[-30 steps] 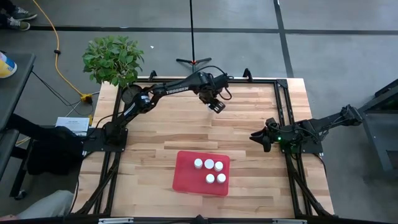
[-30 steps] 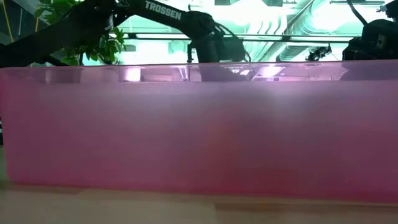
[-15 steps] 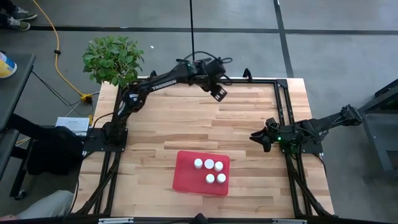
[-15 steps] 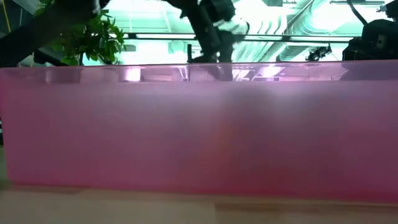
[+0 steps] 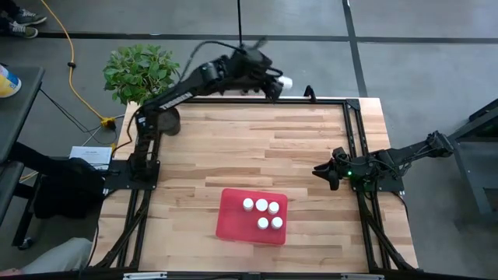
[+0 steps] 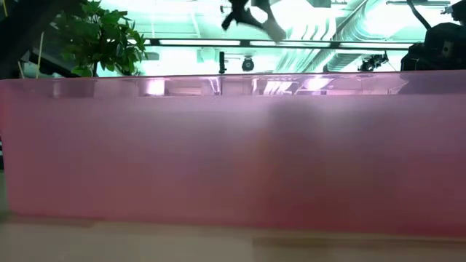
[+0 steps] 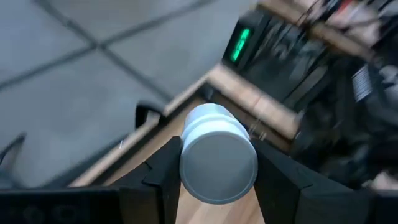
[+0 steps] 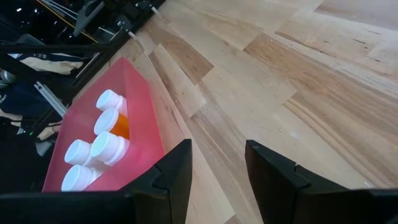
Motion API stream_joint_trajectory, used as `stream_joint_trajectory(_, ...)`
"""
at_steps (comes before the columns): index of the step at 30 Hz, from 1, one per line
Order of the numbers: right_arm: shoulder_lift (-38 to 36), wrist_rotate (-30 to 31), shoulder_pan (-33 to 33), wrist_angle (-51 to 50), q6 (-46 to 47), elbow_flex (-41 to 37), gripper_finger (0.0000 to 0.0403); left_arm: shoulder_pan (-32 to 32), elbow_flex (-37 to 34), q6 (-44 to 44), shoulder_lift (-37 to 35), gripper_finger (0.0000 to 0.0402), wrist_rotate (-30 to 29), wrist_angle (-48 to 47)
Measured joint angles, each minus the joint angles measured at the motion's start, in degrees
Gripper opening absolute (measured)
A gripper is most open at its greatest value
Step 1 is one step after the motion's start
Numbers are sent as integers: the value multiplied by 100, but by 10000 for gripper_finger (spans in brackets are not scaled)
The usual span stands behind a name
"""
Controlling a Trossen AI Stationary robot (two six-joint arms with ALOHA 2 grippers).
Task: Pick and place pill bottles into a basket
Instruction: Put the white pill bottle into the red bin
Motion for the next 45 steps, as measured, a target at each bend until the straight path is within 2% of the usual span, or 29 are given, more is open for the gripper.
stream_joint_trajectory(13,0,0,-2,0,-42,0,140,-188,2,399,-1250,193,471,1833)
stream_joint_trajectory(20,0,0,-2,0,-41,0,140,-316,2,830,-1933,193,577,1871)
stream_joint_trajectory(30,0,-2,0,0,-20,0,140,-835,2,1188,-2643,193,1954,2126)
stream_joint_trajectory(39,0,0,-2,2,-20,0,140,-1625,2,1512,-2867,193,2985,1990)
stream_joint_trajectory(45,-1,-2,0,2,-20,0,140,-2199,2,1771,-2864,193,3196,1572)
